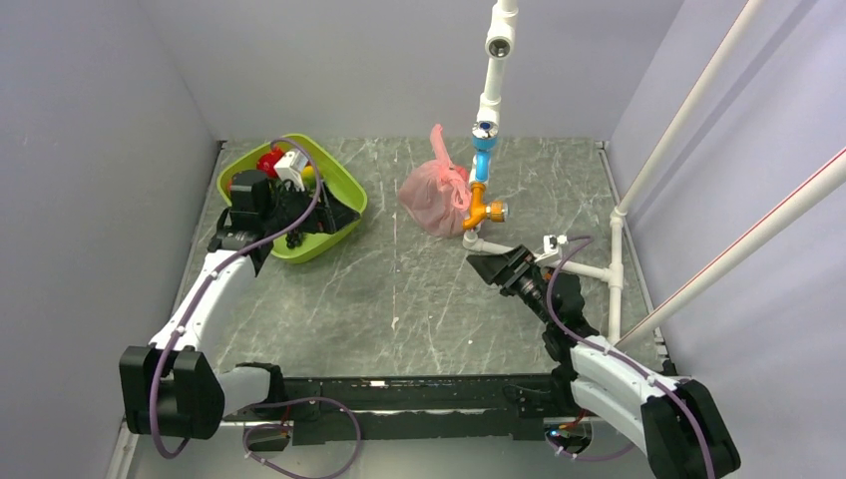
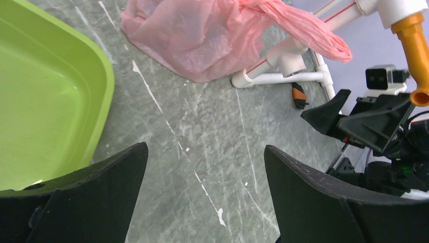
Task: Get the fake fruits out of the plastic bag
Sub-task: Move the plastic bag to the center of the board, then untie the plastic bag at the center of the board.
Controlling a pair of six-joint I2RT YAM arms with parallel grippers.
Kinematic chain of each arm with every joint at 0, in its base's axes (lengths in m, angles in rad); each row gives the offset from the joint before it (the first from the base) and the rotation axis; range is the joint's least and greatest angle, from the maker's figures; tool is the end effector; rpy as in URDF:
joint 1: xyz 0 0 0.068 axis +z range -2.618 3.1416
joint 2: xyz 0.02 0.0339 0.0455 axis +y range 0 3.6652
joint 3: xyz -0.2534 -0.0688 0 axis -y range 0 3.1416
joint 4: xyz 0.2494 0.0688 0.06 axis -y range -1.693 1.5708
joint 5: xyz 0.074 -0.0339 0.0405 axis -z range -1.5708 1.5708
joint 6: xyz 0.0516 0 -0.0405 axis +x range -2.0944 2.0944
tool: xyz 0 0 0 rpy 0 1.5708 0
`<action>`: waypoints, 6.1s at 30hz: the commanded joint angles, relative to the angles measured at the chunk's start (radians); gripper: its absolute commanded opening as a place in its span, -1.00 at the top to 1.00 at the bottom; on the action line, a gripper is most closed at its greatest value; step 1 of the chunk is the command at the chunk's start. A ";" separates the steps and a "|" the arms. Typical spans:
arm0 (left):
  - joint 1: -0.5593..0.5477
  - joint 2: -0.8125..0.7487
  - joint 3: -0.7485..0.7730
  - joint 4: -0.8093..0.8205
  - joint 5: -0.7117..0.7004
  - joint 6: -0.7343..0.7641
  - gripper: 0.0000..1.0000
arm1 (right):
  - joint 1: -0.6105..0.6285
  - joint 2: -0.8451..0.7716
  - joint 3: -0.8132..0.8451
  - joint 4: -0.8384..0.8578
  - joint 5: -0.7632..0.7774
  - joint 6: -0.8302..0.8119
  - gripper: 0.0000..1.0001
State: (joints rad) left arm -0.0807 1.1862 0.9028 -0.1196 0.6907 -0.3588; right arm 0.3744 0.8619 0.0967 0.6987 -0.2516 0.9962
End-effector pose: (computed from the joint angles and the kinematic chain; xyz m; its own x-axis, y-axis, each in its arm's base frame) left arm 0.2822 -0.0558 0.2916 -0.5930 -0.2236 -0.7736 0.4678 0.6862 -0.5570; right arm 0.1816 0.0852 0.1681 -0.5250 0.6672 -0.5284 -0.2662 0.4609 0.8465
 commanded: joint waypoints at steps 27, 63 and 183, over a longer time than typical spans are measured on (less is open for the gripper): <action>-0.077 -0.011 0.032 -0.043 -0.023 0.079 -0.80 | 0.031 0.444 0.384 0.327 0.222 0.522 -0.08; -0.233 0.056 0.091 -0.173 -0.139 0.182 -0.71 | 0.339 0.049 -0.018 0.097 -0.089 0.204 1.00; -0.691 0.294 0.293 -0.417 -0.250 0.471 1.00 | 0.463 0.117 0.285 -0.336 0.610 0.100 0.39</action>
State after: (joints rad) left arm -0.7654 1.4982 1.1694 -0.5503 0.4156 0.0937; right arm 0.8330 1.0058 0.3969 0.3161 0.2901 1.0492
